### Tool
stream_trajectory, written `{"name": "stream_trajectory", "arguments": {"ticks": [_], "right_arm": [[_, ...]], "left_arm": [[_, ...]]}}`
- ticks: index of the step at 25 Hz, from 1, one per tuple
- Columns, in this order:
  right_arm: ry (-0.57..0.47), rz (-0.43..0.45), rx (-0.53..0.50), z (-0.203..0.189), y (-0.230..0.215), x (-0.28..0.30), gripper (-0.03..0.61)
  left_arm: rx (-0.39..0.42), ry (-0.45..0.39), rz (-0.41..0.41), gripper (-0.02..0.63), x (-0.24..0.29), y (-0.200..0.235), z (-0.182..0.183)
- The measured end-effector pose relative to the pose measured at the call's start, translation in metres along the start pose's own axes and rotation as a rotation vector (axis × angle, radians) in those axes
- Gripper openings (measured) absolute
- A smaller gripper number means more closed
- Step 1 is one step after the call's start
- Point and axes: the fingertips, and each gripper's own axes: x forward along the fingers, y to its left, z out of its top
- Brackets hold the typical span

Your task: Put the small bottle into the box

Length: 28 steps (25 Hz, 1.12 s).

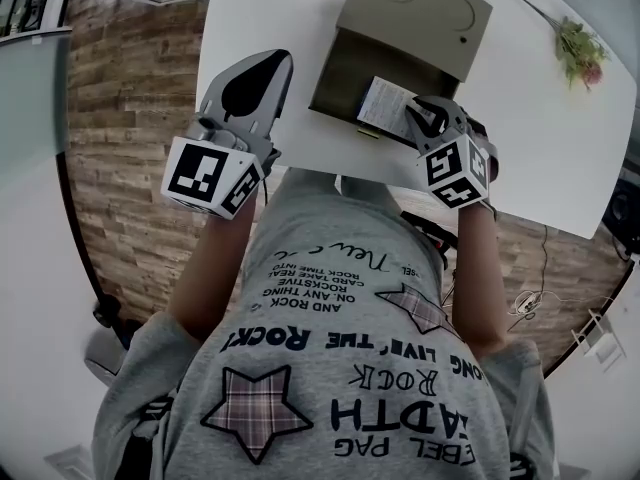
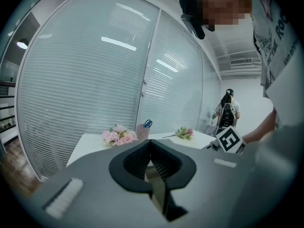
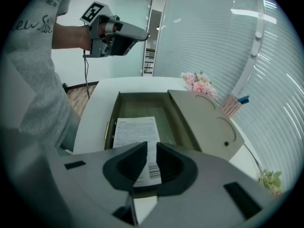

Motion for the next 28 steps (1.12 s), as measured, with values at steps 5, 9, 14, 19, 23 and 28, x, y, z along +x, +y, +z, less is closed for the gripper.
{"name": "stream_trajectory", "arguments": {"ticks": [5, 9, 14, 19, 23, 28], "right_arm": [[-0.036, -0.011, 0.029, 0.004, -0.006, -0.009, 0.058], [-0.084, -0.023, 0.095, 0.008, -0.012, -0.021, 0.058], [-0.135, -0.036, 0.165, 0.011, -0.012, -0.037, 0.058], [-0.147, -0.038, 0.216, 0.002, -0.005, -0.054, 0.058], [-0.127, -0.041, 0.242, -0.014, 0.0, -0.06, 0.058], [-0.107, -0.052, 0.297, -0.03, 0.006, -0.063, 0.058]], "left_arm": [[0.014, 0.004, -0.025, 0.011, 0.005, -0.005, -0.005], [0.055, 0.022, -0.078, 0.011, 0.01, -0.017, -0.018], [0.064, 0.06, -0.098, 0.011, 0.011, -0.018, -0.034], [0.086, 0.107, -0.144, 0.011, 0.012, -0.023, -0.053], [0.17, 0.217, -0.164, 0.012, 0.016, -0.021, -0.083], [0.184, 0.315, -0.211, 0.014, 0.013, -0.02, -0.118]]}}
